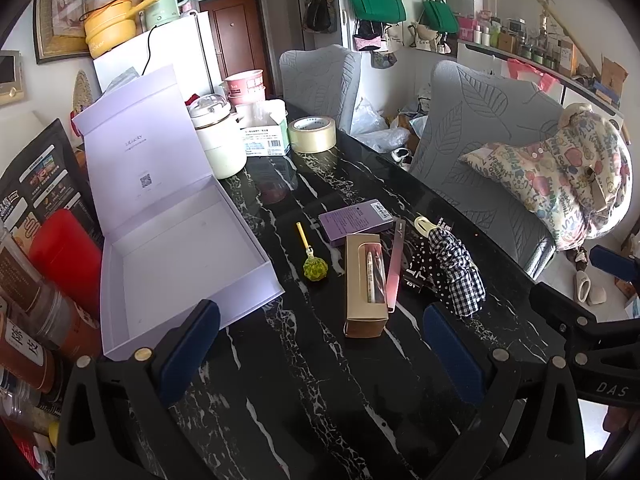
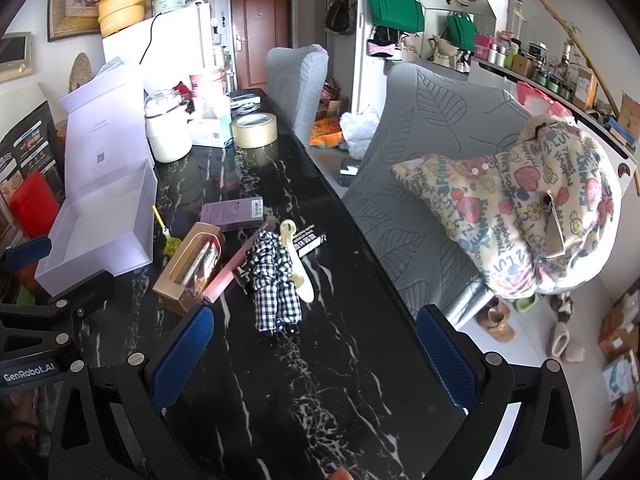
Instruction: Organize rigid objects
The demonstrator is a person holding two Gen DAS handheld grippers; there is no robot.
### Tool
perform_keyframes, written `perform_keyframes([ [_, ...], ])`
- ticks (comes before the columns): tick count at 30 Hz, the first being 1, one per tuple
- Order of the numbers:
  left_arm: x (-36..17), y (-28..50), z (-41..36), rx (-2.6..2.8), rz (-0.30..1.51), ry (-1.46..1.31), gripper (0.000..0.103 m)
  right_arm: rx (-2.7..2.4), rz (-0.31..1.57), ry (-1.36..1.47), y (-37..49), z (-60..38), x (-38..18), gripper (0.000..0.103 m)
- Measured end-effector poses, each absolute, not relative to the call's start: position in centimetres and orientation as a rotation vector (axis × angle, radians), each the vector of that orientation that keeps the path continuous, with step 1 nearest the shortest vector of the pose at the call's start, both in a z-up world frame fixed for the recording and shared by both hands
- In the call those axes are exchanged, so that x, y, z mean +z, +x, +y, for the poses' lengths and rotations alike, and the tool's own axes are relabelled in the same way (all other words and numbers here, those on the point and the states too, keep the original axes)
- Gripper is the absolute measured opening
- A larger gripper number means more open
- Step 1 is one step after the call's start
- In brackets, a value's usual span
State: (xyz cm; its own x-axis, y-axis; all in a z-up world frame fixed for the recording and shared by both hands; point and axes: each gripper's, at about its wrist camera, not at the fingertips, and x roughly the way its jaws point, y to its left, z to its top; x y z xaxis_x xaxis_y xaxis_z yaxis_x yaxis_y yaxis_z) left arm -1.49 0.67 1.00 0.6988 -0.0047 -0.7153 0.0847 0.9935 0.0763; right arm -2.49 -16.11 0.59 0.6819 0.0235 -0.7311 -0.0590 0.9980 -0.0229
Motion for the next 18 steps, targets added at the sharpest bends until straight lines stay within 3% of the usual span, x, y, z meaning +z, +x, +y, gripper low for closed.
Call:
perform_keyframes([
  [18,1.70,-1.80,0.87,-0.041,0.788,0.102,0.103,0.057,0.815,-0.050,-2.69,-15.98,0.83,0.103],
])
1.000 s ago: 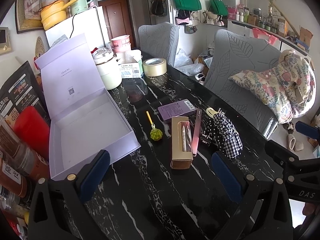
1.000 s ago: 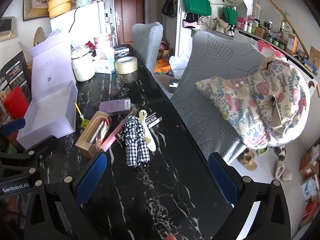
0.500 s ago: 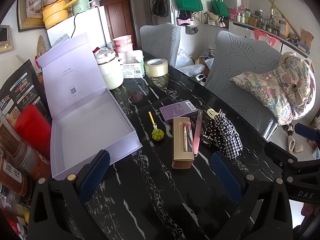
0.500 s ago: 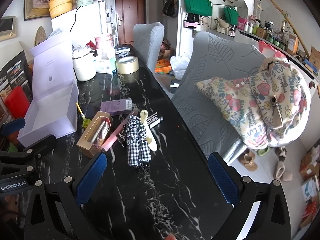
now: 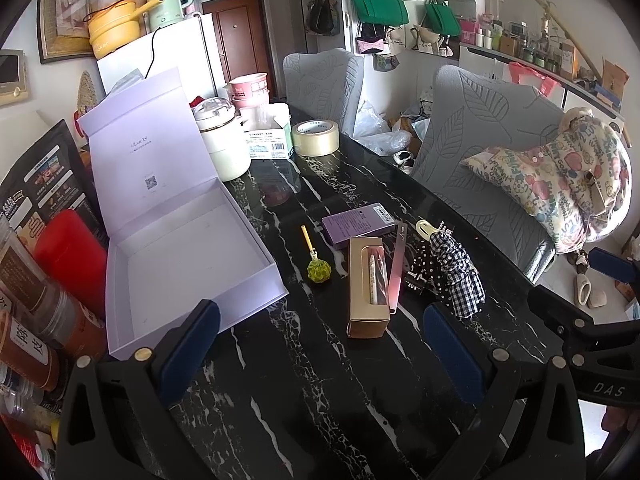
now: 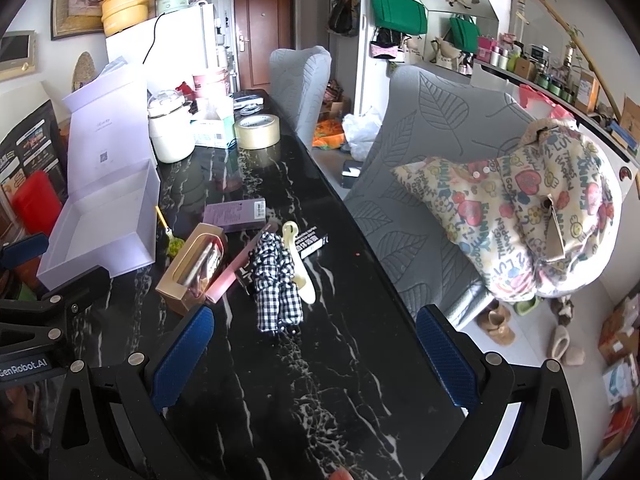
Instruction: Organize rigid objects
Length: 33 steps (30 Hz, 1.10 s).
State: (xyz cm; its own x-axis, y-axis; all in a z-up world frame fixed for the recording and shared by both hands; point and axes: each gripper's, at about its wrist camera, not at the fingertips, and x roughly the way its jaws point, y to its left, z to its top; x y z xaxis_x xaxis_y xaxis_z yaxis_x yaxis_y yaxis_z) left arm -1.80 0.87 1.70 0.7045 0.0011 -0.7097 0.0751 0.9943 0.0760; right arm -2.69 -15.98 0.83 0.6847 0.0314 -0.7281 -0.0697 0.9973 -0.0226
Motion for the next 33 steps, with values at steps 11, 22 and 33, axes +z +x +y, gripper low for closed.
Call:
perform_keyframes([
  [11,0.9,-1.7,1.1,-0.029,0.810,0.101,0.103,0.077,0.824,-0.051,-2.7,-16.1,0.4,0.103],
  [22,0.2,-1.6,0.6,-0.033,0.817,0.112,0.103,0.125,0.811,-0.042,-2.6,-16.6,-0.5,0.103],
  [33,-2.2,-0.2,-0.5,-0.055,0.848,0.119,0.103,0.154,0.837,0.038,-1.6,-18.5,-2.6,0.103],
])
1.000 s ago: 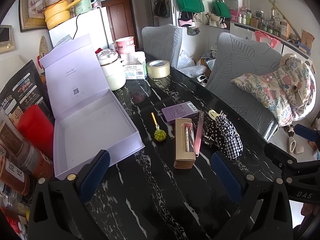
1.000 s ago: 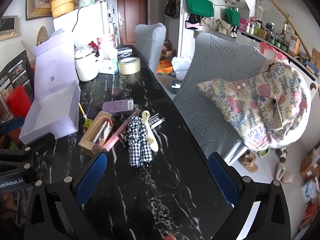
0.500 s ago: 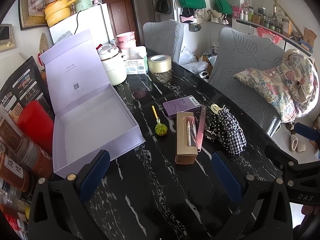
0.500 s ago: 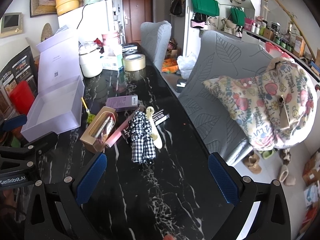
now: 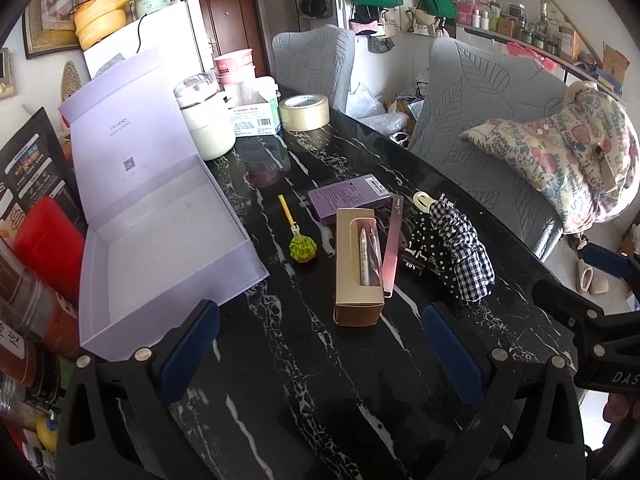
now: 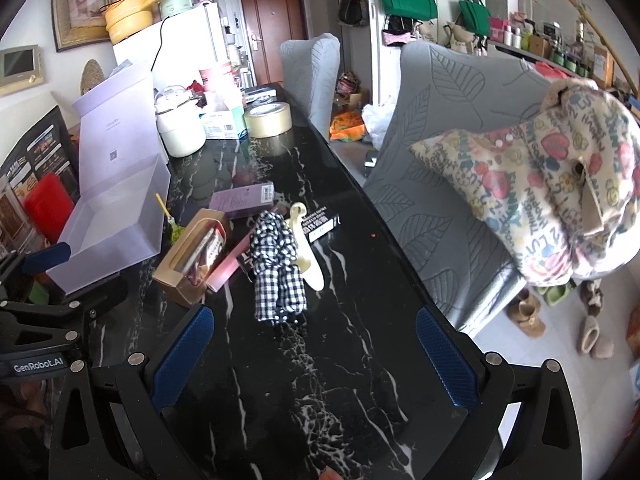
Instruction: Organize rigid objects
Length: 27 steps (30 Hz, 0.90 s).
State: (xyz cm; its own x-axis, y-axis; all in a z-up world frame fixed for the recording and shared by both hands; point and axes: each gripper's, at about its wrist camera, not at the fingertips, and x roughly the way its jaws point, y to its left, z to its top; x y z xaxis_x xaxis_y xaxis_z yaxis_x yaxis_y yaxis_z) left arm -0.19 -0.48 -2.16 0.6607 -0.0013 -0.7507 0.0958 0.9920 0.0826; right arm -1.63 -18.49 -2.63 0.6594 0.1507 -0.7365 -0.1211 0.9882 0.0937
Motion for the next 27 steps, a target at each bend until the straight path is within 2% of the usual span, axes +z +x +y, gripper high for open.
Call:
perform_keyframes([
  [6,-3.1,1.1,-0.8,-0.067,0.861,0.098,0.103,0.172,0.853,0.058,-0.6,-19.3,-3.7,0.103],
  [11,-3.9,2.5,-1.2,-0.077,0.871,0.085,0.095,0.190,0.861,0.059,0.1,-19.4,-4.2,0.103],
  [13,-4.4,3.2,-1.4,-0.084,0.877,0.087,0.089,0.193,0.864,0.061,0.4,-19.5,-4.4,0.103],
  [22,-6.3,5.9,-1.9,-0.100,0.922,0.071,0.087,0.195,0.888,0.061,1.5,-19.9,-5.4,0.103],
  [23,-6.6,6.3,-2.0,-0.096,0.921,0.071,0.084,0.195,0.891,0.059,1.7,-19.9,-5.5,0.103],
  [25,-7.1,6.8,-1.8,-0.091,0.938,0.060,0.068,0.194,0.894,0.055,1.9,-19.8,-5.6,0.103],
  [27,-7.5,7.3,-1.6,-0.102,0.956,0.035,0.066,0.193,0.897,0.051,2.0,-19.8,-5.8,0.103],
])
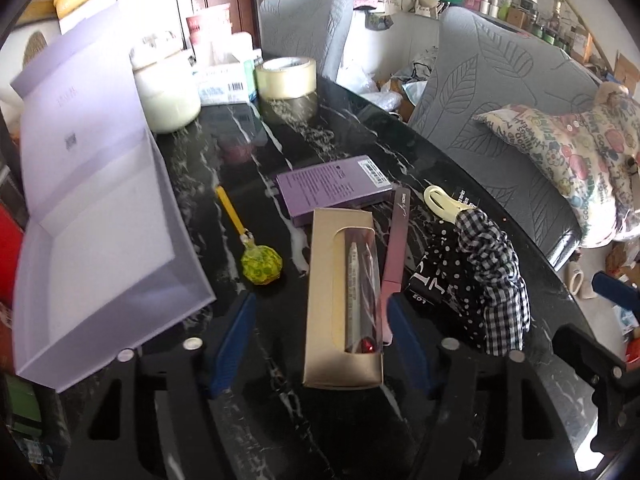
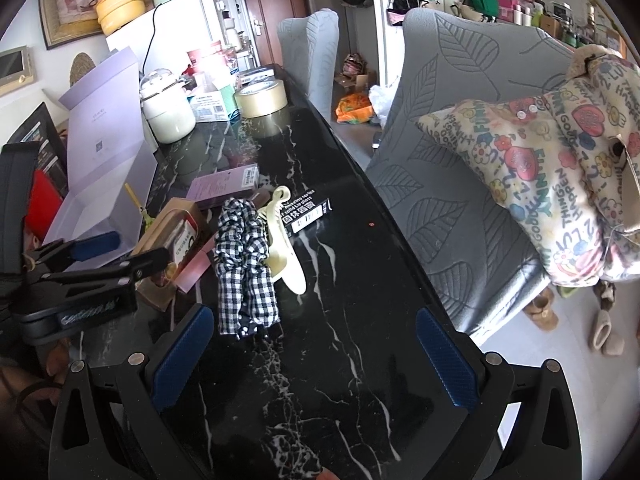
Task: Organize rigid objects
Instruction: 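Grasp the gold window box with the left gripper while the right gripper grasps the gingham scrunchie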
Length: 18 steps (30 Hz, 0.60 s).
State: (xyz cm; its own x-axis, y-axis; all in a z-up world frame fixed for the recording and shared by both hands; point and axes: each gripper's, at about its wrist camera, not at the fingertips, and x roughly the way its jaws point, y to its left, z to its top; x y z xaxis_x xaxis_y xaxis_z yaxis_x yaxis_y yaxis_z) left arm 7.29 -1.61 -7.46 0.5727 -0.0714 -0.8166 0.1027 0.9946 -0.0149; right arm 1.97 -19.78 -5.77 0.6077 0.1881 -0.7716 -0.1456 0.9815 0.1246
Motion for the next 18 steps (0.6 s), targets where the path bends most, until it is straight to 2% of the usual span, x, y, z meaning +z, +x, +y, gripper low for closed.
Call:
perform_keyframes([
  [6,-8.5,8.5,-1.3,-0.106,0.979,-0.007,0.063,0.192,0.904,0.044,2.5,-19.7,-6.0,0.103],
  [7,-8.7,8.6,-1.3,-0.106,0.978,-0.015,0.051,0.192,0.904,0.044,2.5,-19.7,-6.0,0.103],
  [9,-9.0,8.7,-1.0,-0.105,0.982,-0.037,0.038,0.193,0.904,0.044,2.6,-19.7,-6.0,0.103],
  [15,-8.4,7.6,-0.8,-0.105,0.966,-0.032,0.037,0.198,0.892,0.046,2.9,-19.5,-6.0,0.102],
  [16,-8.2,7.3,-0.7,-0.101,0.965,-0.030,0.037,0.204,0.892,0.048,2.9,-19.4,-5.9,0.101],
  [18,-7.8,6.8,-0.4,-0.096,0.961,-0.030,0.037,0.224,0.893,0.056,3.1,-19.1,-6.0,0.090],
])
